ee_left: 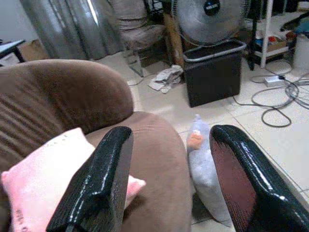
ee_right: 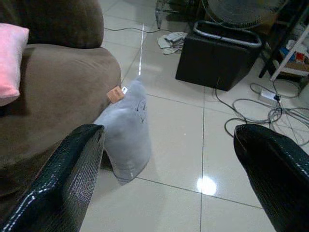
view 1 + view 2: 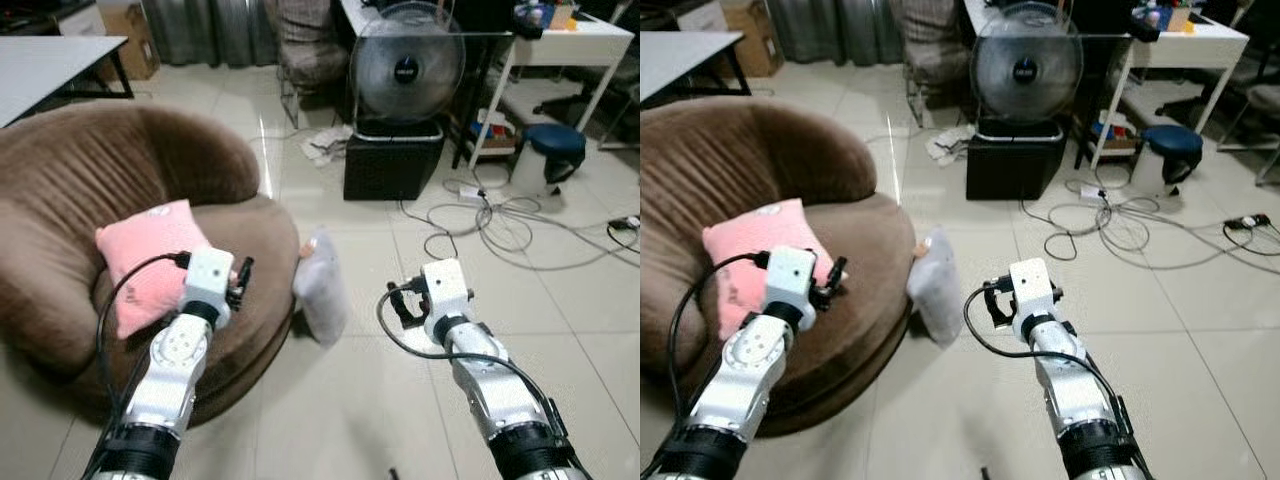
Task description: Move the pillow to the sofa from floor
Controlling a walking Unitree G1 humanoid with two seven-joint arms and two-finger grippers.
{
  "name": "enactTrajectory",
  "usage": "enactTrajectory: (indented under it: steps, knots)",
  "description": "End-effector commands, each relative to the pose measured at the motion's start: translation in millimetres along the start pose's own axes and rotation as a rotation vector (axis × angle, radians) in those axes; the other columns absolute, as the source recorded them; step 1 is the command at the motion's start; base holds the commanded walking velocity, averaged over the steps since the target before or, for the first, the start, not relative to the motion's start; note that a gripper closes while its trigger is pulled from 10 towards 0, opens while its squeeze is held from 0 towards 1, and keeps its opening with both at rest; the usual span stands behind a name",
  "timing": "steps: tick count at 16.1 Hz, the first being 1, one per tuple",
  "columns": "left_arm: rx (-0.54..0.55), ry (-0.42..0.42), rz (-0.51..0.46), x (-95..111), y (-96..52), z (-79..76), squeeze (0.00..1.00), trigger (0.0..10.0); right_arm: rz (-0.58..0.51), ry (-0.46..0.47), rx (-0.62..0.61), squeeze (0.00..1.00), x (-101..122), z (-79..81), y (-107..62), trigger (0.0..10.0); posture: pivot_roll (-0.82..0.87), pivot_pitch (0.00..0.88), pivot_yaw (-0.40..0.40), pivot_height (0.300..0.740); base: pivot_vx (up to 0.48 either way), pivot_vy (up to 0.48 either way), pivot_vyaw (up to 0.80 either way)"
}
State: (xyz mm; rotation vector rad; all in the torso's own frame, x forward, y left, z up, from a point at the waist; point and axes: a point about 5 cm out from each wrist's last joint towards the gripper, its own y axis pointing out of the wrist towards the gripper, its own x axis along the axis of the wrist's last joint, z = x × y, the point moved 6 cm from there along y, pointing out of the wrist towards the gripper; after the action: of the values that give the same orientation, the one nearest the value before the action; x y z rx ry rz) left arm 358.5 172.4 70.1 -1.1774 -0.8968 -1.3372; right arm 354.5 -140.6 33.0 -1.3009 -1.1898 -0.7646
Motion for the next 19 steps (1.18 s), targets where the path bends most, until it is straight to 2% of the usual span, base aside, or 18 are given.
enactTrajectory:
  steps: [1,4,8,13,17,19]
  knots:
    - [0.005,0.0,-0.024,6,2.6,-0.7,0.0,10.0,0.003,0.006,-0.015,0.0,0,-7.0,0.7,10.0,0.04,0.0,0.021,0.74,0.0,0.0,0.0]
    - [0.034,-0.006,-0.048,10,2.6,5.7,0.0,10.0,0.007,0.013,-0.013,0.0,-2,-6.3,1.0,10.0,0.04,0.0,0.021,0.74,0.353,0.0,-0.64]
    - [0.014,0.002,-0.045,9,1.9,2.5,0.0,10.0,0.008,0.013,-0.009,0.0,-1,-5.2,1.9,10.0,0.05,0.0,0.017,0.74,0.398,0.0,-0.68]
    - [0.019,0.013,-0.049,11,4.4,5.7,0.0,10.0,-0.004,0.001,0.002,0.0,1,-3.3,3.2,10.0,0.04,0.0,0.027,0.74,0.401,0.0,0.0]
    - [0.025,0.028,-0.035,7,3.6,8.3,0.0,10.0,-0.011,-0.012,0.075,0.0,3,6.4,3.2,10.0,0.04,0.0,0.027,0.74,0.406,0.0,0.0]
    - [0.025,0.031,-0.032,5,2.2,8.6,0.0,10.0,-0.011,-0.025,0.097,0.0,3,9.2,3.5,10.0,0.05,0.0,0.024,0.74,0.401,0.0,0.8]
